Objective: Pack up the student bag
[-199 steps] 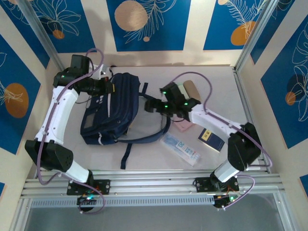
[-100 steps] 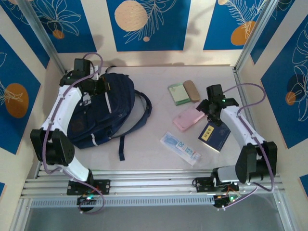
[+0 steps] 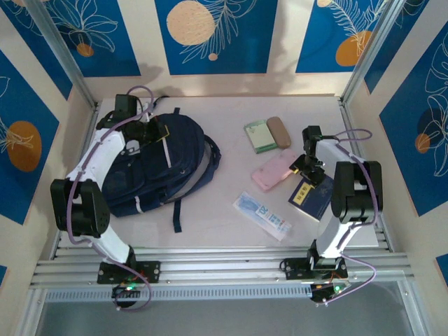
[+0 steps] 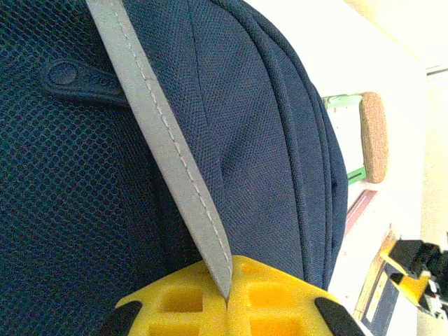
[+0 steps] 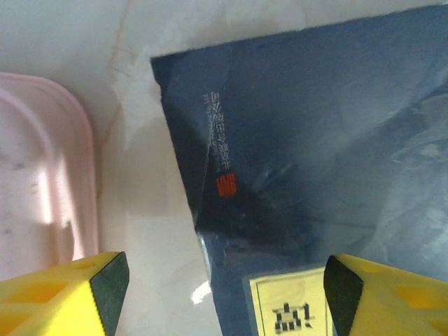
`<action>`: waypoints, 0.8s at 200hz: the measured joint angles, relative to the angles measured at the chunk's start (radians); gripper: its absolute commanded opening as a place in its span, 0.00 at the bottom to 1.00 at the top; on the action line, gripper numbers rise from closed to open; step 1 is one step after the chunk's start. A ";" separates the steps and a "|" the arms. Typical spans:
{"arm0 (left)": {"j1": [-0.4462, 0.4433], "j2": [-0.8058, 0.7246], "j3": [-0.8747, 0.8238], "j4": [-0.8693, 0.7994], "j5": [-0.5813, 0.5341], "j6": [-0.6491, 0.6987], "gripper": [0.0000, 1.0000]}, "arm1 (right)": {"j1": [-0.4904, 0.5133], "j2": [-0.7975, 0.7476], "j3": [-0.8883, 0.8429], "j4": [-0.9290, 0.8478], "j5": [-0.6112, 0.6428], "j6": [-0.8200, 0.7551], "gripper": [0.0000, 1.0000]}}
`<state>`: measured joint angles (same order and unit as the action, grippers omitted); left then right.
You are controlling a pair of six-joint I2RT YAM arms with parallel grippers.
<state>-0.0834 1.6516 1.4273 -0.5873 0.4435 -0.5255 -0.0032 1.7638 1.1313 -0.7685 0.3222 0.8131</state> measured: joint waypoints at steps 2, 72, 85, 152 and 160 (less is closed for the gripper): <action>0.000 0.000 0.000 0.001 0.001 -0.001 0.00 | 0.000 0.007 0.002 -0.002 0.000 0.001 0.72; 0.000 0.001 -0.007 0.012 0.002 -0.027 0.00 | -0.003 0.072 0.047 -0.068 0.041 0.054 0.32; 0.000 0.002 -0.007 0.013 0.002 -0.026 0.00 | -0.002 0.069 0.047 -0.053 0.029 0.060 0.20; -0.029 0.047 -0.007 0.019 -0.011 -0.021 0.09 | -0.001 0.009 -0.018 0.040 -0.018 0.068 0.00; -0.037 0.053 -0.007 0.019 -0.019 -0.015 0.12 | -0.002 -0.014 -0.044 0.063 -0.034 0.070 0.00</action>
<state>-0.1207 1.7046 1.4200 -0.5686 0.4248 -0.5404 -0.0051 1.7493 1.0870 -0.7052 0.2886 0.8833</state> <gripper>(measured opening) 0.089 0.046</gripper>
